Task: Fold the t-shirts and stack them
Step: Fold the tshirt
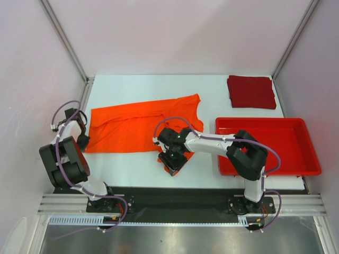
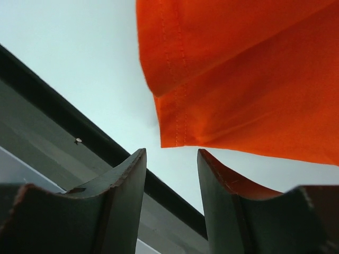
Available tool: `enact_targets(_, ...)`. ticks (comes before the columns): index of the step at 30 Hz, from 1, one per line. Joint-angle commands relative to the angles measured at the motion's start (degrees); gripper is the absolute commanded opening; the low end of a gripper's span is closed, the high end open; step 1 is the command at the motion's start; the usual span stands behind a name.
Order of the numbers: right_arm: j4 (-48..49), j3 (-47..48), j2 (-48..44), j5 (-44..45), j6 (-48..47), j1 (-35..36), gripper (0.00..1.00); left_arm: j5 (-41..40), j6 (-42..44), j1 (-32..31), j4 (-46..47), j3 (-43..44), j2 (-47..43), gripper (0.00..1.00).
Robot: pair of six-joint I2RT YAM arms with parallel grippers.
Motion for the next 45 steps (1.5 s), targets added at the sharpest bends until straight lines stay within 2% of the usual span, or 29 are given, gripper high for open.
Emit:
enact_targets(1,0.3,0.8,0.3,3.7,1.1,0.6,0.5,-2.0,0.3,0.5,0.9,2.3,0.5,0.0)
enact_targets(15,2.4,0.3,2.7,9.6,4.9,4.4,0.44,-0.7,-0.8,0.5,1.9,2.5,2.1,0.0)
enact_targets(17,2.3,-0.1,3.5,12.2,5.7,4.6,0.4,-0.5,-0.8,0.5,1.9,2.7,2.4,0.0)
enact_targets(20,0.6,0.0,3.9,16.9,6.2,4.6,0.22,-0.5,-0.5,0.5,1.9,3.0,2.7,0.0)
enact_targets(21,-0.1,0.3,3.7,17.9,6.6,4.5,0.12,-0.8,-0.4,0.5,1.7,3.3,2.8,0.01)
enact_targets(25,-3.5,-0.1,-0.7,18.5,5.9,3.4,0.0,-2.2,0.5,0.5,1.1,3.8,3.5,0.0)
enact_targets(36,-12.5,-4.0,-17.9,7.4,4.1,-0.4,0.0,-6.0,3.8,0.6,2.3,3.4,6.7,0.0)
enact_targets(45,-13.0,-10.2,-23.1,4.9,6.6,-2.1,0.0,-7.3,4.3,0.6,2.3,3.1,8.4,0.0)
